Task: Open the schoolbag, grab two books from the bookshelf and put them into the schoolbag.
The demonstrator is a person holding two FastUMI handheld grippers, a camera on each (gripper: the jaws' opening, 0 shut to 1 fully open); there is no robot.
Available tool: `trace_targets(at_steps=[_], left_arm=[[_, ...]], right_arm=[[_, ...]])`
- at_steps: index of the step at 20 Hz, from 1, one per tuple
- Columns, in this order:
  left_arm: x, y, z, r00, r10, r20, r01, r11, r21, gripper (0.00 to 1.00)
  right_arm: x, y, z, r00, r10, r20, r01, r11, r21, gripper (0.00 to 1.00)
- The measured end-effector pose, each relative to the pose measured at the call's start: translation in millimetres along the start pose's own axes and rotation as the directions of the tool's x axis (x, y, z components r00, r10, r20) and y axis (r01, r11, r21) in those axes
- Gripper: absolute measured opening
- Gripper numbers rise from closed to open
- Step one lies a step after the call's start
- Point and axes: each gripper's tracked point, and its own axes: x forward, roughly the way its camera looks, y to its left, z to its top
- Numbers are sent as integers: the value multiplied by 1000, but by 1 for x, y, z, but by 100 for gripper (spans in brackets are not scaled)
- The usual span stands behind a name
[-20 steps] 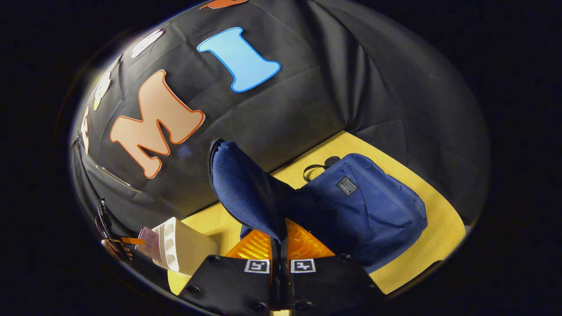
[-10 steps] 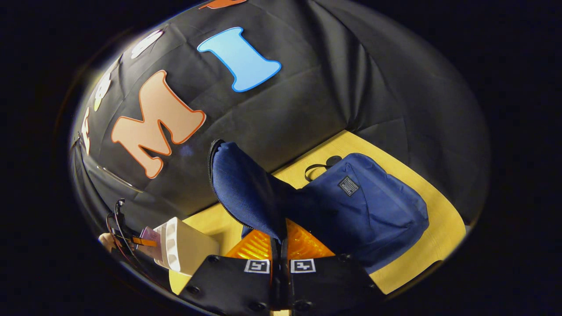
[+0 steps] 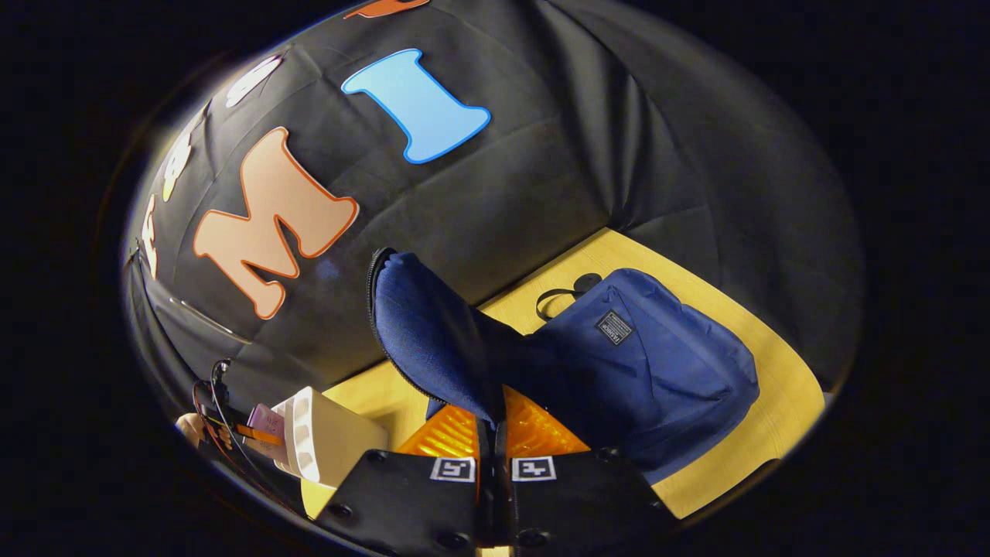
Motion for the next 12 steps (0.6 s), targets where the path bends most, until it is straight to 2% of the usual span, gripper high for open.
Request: trace_targets(at_steps=[4,9,12], left_arm=[[-22,-3,9,997,-45,62,44,999,10,37],[-59,8,22,987,-82,141,90,995,-50,36],[-87,17,28,971,-127,203,147,985,-90,36]], right_arm=[[1,0,-2,1000,-1,1,1,1000,5,5],[2,0,-4,1000,-2,1,2,1000,-1,4],[2,0,-4,1000,-2,0,2,1000,5,5]])
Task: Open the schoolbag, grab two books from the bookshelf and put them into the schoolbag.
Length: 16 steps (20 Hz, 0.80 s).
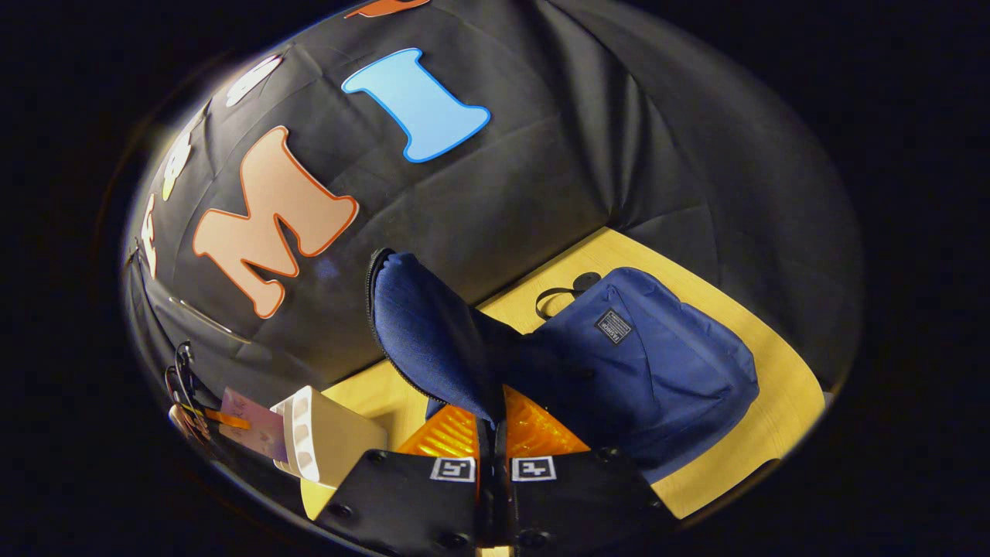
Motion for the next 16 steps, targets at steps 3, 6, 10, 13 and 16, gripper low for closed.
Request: trace_targets(at_steps=[3,6,10,13,16], left_arm=[[-21,7,11,995,-73,72,78,995,-61,36],[-32,12,14,985,-119,125,134,984,-120,35],[-40,9,19,951,-226,212,279,921,-271,35],[-37,-12,18,915,-317,252,392,849,-355,35],[-41,-52,14,858,-440,266,514,748,-420,35]], right_arm=[[1,-1,-1,1000,-2,1,2,1000,3,5],[0,0,-3,1000,-3,1,3,1000,7,5],[2,-2,-5,1000,-3,-2,3,1000,17,5],[1,-2,-4,1000,-4,-5,4,1000,9,4],[1,-2,-6,1000,0,-6,1,1000,11,5]])
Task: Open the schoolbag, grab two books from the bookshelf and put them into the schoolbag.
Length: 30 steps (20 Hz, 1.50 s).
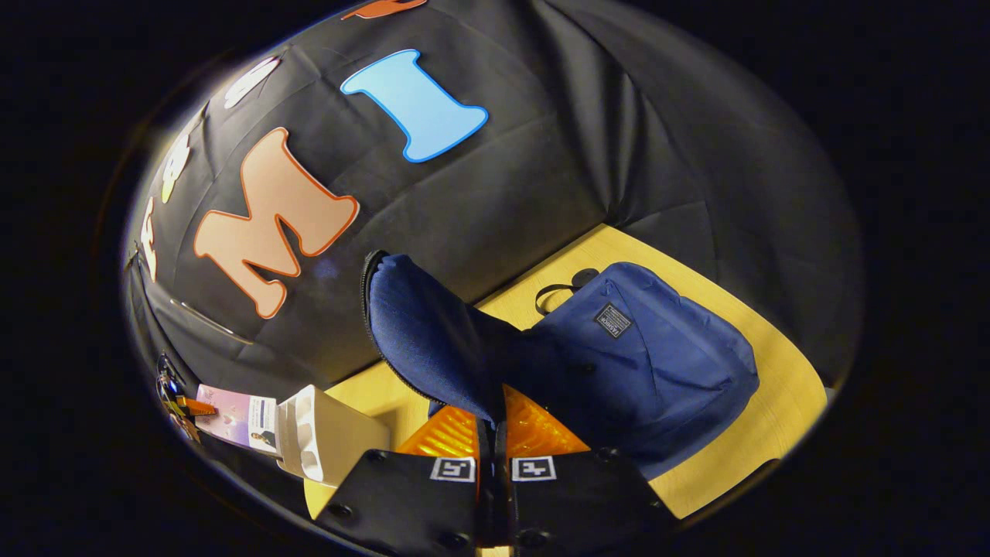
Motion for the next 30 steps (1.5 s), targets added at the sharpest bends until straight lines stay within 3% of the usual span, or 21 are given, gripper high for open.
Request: trace_targets(at_steps=[8,11,15,21,25,30], left_arm=[[71,-39,-48,993,-74,-89,70,997,-43,36],[86,-51,-46,996,-60,-65,58,998,-26,36],[85,-60,-52,997,-36,-64,35,999,-2,35],[86,-106,-71,990,-120,-71,121,993,11,35],[151,-139,-121,971,-174,-162,178,984,11,35],[230,-152,-167,957,-195,-216,194,981,-27,35]], right_arm=[[-4,1,2,1000,24,13,-24,1000,2,4],[-4,1,2,999,33,18,-33,999,4,5],[-5,2,3,999,43,17,-43,999,3,5],[-7,2,5,998,66,21,-66,998,10,5],[-14,1,13,996,84,38,-85,996,19,5],[-18,-1,16,994,97,46,-99,995,32,4]])
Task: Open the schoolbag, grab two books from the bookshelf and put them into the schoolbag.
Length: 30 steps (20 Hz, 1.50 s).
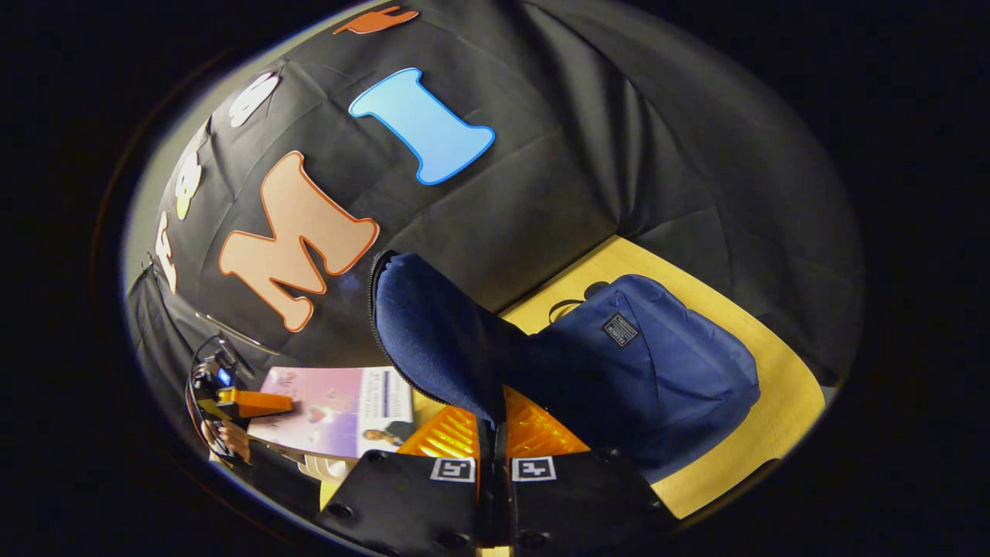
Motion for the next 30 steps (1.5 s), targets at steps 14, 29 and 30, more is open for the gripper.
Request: trace_targets(at_steps=[14,29,30], left_arm=[[145,5,-48,994,-69,-81,54,984,-172,36],[249,15,-111,990,-97,-104,57,943,-328,35],[253,12,-118,986,-108,-125,57,932,-357,36]], right_arm=[[-8,7,8,999,42,28,-42,999,-27,4],[0,30,-4,997,81,20,-80,995,-60,5],[1,32,-7,996,88,18,-87,995,-57,5]])
